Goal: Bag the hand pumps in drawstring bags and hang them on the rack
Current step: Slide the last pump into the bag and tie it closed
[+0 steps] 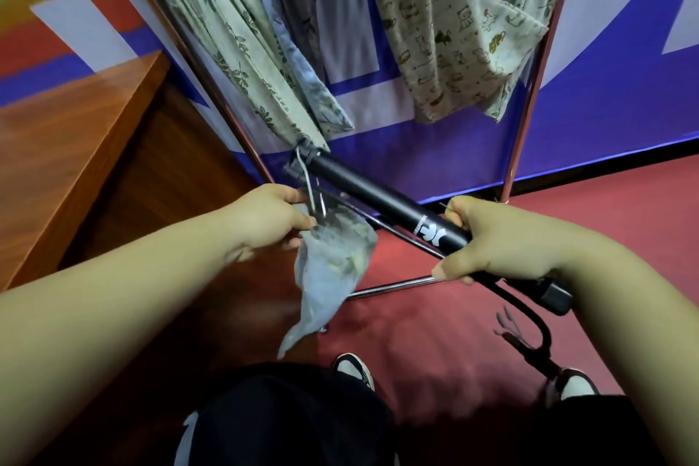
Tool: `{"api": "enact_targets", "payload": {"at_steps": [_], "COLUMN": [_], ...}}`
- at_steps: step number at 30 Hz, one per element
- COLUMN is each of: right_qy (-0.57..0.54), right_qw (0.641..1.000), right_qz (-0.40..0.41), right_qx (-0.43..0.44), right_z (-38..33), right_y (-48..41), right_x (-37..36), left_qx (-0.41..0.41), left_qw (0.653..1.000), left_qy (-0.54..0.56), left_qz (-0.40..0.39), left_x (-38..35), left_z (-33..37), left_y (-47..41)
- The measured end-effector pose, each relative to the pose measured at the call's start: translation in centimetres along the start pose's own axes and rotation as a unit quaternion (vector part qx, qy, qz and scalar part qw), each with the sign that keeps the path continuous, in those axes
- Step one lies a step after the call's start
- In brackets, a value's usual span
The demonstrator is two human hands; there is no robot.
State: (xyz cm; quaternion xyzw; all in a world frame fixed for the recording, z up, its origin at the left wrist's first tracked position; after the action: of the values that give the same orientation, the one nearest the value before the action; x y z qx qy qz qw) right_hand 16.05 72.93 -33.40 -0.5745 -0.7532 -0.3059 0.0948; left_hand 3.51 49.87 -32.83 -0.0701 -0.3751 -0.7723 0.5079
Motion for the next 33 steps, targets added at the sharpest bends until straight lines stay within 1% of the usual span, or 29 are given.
{"api": "enact_targets", "payload": {"at_steps": [6, 8, 12, 14, 17, 20, 23, 26, 28, 31, 33], "right_qy": [0.048, 0.059, 0.076, 0.064, 0.054, 0.036, -0.013, -0.073, -0.108, -0.206, -0.223], "right_qw": [0.997, 0.996, 0.993, 0.993, 0.991, 0.991, 0.989, 0.985, 0.983, 0.970, 0.966], "right_qz": [-0.055, -0.067, -0.087, -0.092, -0.104, -0.109, -0.113, -0.121, -0.122, -0.116, -0.114], "right_qx": [-0.016, -0.018, -0.035, -0.046, -0.056, -0.074, -0.098, -0.099, -0.081, -0.061, -0.064], "right_z": [1.1, 1.5, 2.5, 3.0, 3.7, 4.4, 4.6, 3.9, 2.7, 0.9, 0.4], "right_y": [-0.2, -0.3, -0.7, -0.9, -1.4, -2.0, -2.4, -2.5, -2.5, -2.4, -2.4], "right_x": [-1.3, -1.5, -1.8, -2.0, -2.7, -4.0, -5.9, -7.2, -7.5, -7.6, -7.9], "left_qx": [0.054, 0.045, -0.017, -0.051, -0.091, -0.107, -0.105, -0.088, -0.079, -0.062, -0.061], "left_qw": [0.995, 0.990, 0.982, 0.977, 0.975, 0.973, 0.975, 0.979, 0.980, 0.985, 0.987], "left_qy": [-0.017, -0.058, -0.148, -0.184, -0.196, -0.202, -0.181, -0.142, -0.129, -0.093, -0.074], "left_qz": [0.087, 0.117, 0.120, 0.099, 0.046, -0.004, -0.074, -0.116, -0.130, -0.135, -0.131], "left_x": [1.9, 2.8, 2.5, 1.7, 0.5, -0.9, -3.4, -5.5, -6.4, -6.8, -6.9], "left_z": [-2.2, -2.3, -0.7, 0.4, 1.2, 1.3, 1.1, 0.6, 0.2, -0.5, -0.5], "left_y": [-0.5, -0.7, -0.5, -0.1, 0.1, 0.4, 1.4, 2.2, 2.5, 2.4, 2.2]}}
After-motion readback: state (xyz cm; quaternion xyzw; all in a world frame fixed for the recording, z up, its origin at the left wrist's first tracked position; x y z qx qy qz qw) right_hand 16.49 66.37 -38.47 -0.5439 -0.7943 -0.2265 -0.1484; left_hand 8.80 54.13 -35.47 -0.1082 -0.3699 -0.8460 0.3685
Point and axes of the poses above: each hand's wrist, its own y-axis away from the middle knuckle, its own x-axis out of the back of the hand, z = x × y, the point moved 10 cm from there along -y, towards the middle knuckle, and after that the axes turned 2 degrees about x, right-handed, at the moved point
